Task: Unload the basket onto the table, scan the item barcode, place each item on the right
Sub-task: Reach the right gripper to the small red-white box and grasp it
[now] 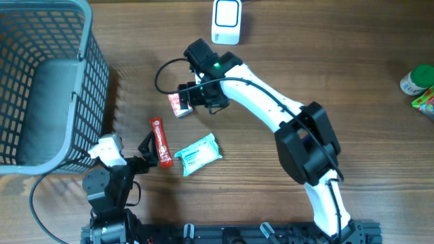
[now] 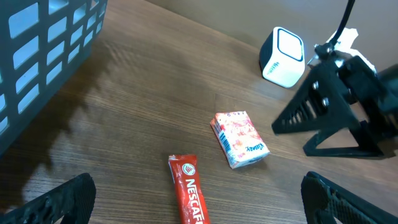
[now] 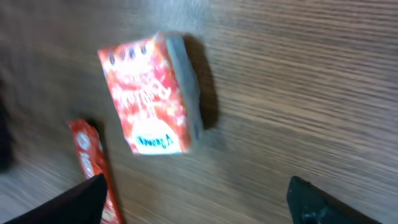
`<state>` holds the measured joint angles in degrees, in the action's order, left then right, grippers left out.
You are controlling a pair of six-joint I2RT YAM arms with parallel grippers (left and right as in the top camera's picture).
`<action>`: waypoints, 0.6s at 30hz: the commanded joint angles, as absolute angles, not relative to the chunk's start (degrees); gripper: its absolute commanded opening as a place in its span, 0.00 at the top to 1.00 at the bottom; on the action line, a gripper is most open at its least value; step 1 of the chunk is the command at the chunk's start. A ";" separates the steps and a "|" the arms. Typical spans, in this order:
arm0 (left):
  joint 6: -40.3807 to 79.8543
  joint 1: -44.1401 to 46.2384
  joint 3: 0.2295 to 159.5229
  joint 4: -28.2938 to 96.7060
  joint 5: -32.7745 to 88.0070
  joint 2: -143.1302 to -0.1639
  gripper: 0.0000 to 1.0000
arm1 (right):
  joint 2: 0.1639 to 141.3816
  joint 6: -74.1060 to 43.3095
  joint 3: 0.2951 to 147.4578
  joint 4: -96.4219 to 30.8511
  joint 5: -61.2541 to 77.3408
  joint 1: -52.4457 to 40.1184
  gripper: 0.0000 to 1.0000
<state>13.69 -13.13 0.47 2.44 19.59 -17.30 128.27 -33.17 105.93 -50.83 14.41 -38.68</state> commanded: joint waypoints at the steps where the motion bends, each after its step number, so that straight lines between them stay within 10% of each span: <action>1: 13.96 -12.97 0.34 2.63 19.68 -17.26 0.00 | 127.66 -49.63 106.04 -50.15 17.08 -37.78 0.23; 18: 13.96 -12.97 0.34 2.63 19.68 -17.26 0.00 | 133.60 -69.21 106.00 -46.98 16.38 -40.12 0.26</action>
